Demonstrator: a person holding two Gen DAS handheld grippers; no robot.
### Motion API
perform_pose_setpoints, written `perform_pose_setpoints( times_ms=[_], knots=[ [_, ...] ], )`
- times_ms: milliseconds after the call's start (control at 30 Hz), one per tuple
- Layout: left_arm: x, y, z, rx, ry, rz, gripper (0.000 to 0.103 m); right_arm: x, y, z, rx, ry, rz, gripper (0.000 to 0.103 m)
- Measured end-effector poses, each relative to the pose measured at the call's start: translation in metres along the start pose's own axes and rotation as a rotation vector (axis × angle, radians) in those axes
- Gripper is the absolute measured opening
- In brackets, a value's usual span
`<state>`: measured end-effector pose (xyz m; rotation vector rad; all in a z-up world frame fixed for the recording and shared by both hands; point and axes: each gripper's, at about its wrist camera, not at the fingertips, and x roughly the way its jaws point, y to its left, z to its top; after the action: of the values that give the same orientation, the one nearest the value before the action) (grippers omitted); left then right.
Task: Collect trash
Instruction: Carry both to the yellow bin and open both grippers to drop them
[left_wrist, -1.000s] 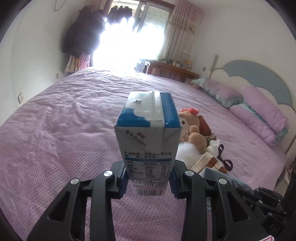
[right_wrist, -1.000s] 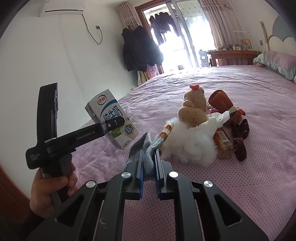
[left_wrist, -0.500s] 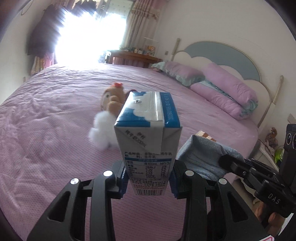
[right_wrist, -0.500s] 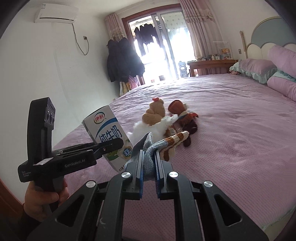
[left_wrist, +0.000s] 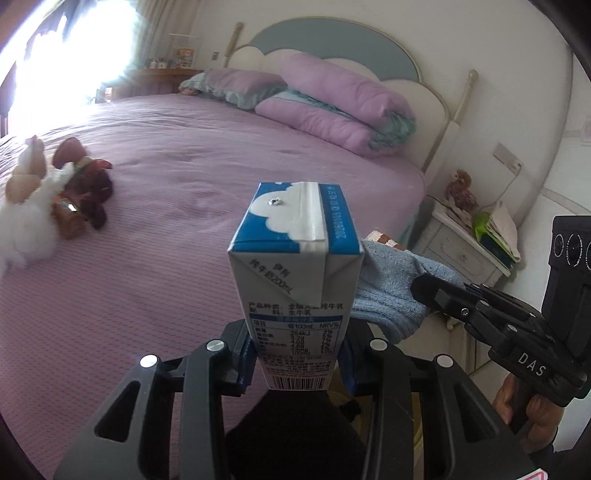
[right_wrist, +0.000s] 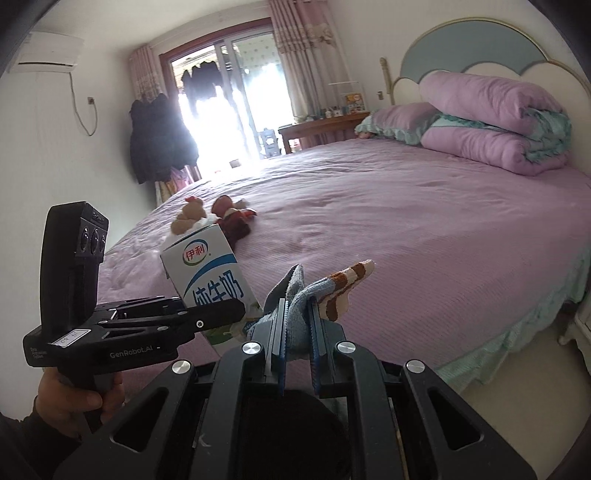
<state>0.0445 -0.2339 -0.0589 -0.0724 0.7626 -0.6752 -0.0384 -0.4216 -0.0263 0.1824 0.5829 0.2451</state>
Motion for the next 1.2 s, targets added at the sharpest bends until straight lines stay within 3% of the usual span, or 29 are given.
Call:
perform_pose_setpoints(
  times_ms=[400,600,900,967,1133,1200],
  knots=[
    [0.084,-0.080,-0.047,0.112,0.201,-0.179,0.037,-0.021,-0.107,-0.098,0.210,0.196,-0.264,0.010],
    [0.110,-0.103,-0.063,0.143,0.281,-0.214,0.037,-0.021,-0.132,-0.126,0.276,0.283,-0.317,0.010],
    [0.127,-0.124,-0.071,0.188,0.330,-0.224,0.037,-0.015,-0.148,-0.151,0.325,0.385,-0.348,0.011],
    [0.131,-0.126,-0.073,0.192,0.342,-0.229,0.037,-0.015,-0.153,-0.155,0.349,0.405,-0.350,0.015],
    [0.138,-0.135,-0.079,0.217,0.373,-0.241,0.037,-0.025,-0.157,-0.159,0.361,0.387,-0.363,0.050],
    [0.142,-0.139,-0.082,0.223,0.386,-0.247,0.037,-0.029,-0.157,-0.158,0.359,0.375,-0.364,0.051]
  ],
)
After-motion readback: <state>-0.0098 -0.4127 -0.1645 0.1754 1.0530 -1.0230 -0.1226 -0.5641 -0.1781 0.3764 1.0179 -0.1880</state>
